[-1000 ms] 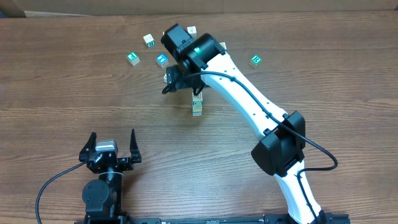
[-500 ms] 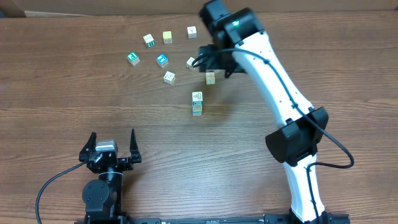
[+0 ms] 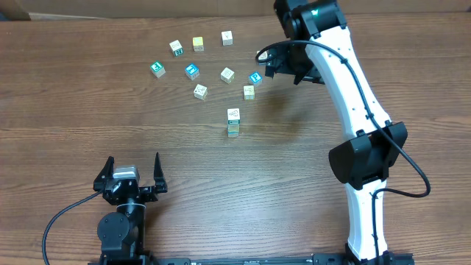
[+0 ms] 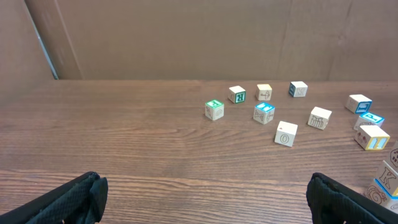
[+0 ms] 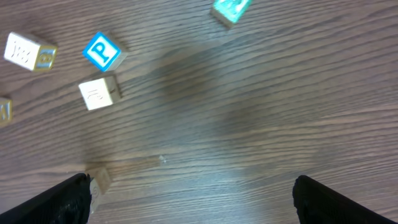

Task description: Form a tower

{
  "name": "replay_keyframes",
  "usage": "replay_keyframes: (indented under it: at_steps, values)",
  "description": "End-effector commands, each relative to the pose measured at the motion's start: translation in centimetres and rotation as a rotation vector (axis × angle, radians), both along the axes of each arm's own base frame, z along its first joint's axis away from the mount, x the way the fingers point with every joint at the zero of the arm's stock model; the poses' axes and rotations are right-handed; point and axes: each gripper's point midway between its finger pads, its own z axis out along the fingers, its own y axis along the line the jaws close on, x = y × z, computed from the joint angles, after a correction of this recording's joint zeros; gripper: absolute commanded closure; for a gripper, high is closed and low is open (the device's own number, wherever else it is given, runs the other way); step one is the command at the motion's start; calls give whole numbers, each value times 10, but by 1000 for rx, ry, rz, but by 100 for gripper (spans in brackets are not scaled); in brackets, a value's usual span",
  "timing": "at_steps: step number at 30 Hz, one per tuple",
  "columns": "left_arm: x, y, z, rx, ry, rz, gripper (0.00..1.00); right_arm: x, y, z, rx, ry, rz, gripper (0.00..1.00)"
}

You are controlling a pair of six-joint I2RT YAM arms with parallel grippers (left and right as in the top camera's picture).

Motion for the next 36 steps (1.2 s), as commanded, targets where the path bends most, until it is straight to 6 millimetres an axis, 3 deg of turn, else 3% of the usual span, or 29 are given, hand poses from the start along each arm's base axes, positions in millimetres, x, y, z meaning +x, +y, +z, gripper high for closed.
replay_keyframes:
  at_steps: [1,14,19,28,36]
  values:
    - [-1,2,2,20,-2,8,0,5,-8,11,-2,-35,-16,0]
    - [-1,2,2,20,-2,8,0,-4,-5,9,21,5,-12,0]
    - [-1,2,2,20,-2,8,0,-12,21,9,99,29,29,6]
    - [-1,2,2,20,-2,8,0,-40,102,10,97,0,183,4]
    - [-1,2,2,20,-2,8,0,-62,135,0,39,-8,216,0]
